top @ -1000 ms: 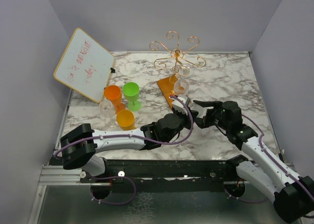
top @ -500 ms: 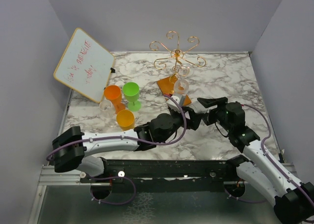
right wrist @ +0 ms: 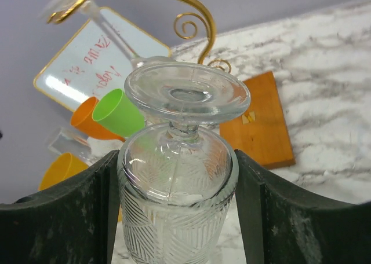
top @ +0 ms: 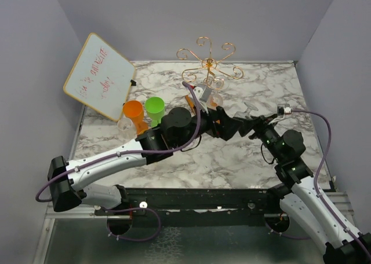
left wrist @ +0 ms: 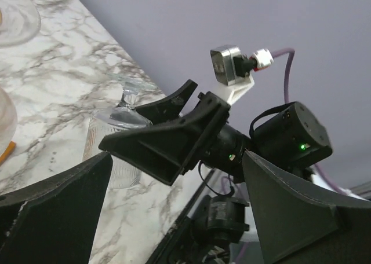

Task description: Place the wine glass upside down on the wine glass rack

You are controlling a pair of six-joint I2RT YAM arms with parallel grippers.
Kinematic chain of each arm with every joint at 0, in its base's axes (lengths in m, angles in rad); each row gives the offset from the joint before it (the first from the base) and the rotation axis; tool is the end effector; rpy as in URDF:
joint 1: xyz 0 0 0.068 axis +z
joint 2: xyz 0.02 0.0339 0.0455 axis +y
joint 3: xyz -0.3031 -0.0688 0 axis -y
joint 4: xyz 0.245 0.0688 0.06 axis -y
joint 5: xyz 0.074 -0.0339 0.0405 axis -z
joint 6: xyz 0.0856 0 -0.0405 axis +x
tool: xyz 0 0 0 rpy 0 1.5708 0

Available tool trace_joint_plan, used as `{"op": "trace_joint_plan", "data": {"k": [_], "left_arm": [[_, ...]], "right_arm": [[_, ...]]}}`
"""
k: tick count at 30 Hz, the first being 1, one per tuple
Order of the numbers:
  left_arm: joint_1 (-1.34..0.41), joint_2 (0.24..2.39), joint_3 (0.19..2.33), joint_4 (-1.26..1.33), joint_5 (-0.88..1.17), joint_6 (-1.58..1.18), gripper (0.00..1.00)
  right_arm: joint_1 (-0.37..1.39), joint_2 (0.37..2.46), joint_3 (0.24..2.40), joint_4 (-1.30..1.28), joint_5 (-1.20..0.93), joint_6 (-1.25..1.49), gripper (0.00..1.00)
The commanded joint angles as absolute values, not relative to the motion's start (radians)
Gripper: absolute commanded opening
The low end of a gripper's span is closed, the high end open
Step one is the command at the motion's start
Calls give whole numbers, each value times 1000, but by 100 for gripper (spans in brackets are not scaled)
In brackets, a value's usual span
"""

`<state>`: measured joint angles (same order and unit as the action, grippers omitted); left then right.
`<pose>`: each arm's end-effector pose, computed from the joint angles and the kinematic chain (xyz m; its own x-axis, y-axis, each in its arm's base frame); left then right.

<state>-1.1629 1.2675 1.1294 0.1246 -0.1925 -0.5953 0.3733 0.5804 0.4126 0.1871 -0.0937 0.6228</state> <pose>0.1493 -0.3041 0.4263 -0.4671 -0.3065 -0.8294 0.6802 0.4747 -0.5586 0.1622 0.0721 0.3010 -0.2480 0.5266 -0.8132 -0.3762 0.7212 0.5817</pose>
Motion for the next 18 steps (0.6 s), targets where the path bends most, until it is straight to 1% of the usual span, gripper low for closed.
{"op": "trace_joint_plan", "data": {"k": [1,5,9,10,14,18], "left_arm": [[-1058,1254,1201,58,136,-732,94],[-1001,1265,1236,65,272,-810,94],[-908,1316,1292,93,486,-1057,94],[-893,1328,1312,84,513,-1091,94],[-853,1367,1394,-28,561,-1130,93],[-851,1388,1392,-52,567,-1178,87]], "right_arm": [[374,548,433,383,-233,229,16],[373,563,443,424,-348,67,16],[372,548,445,463,-399,-27,16],[373,543,448,468,-408,-40,16],[373,543,462,471,-452,-93,16],[373,538,463,484,-444,-125,15]]}}
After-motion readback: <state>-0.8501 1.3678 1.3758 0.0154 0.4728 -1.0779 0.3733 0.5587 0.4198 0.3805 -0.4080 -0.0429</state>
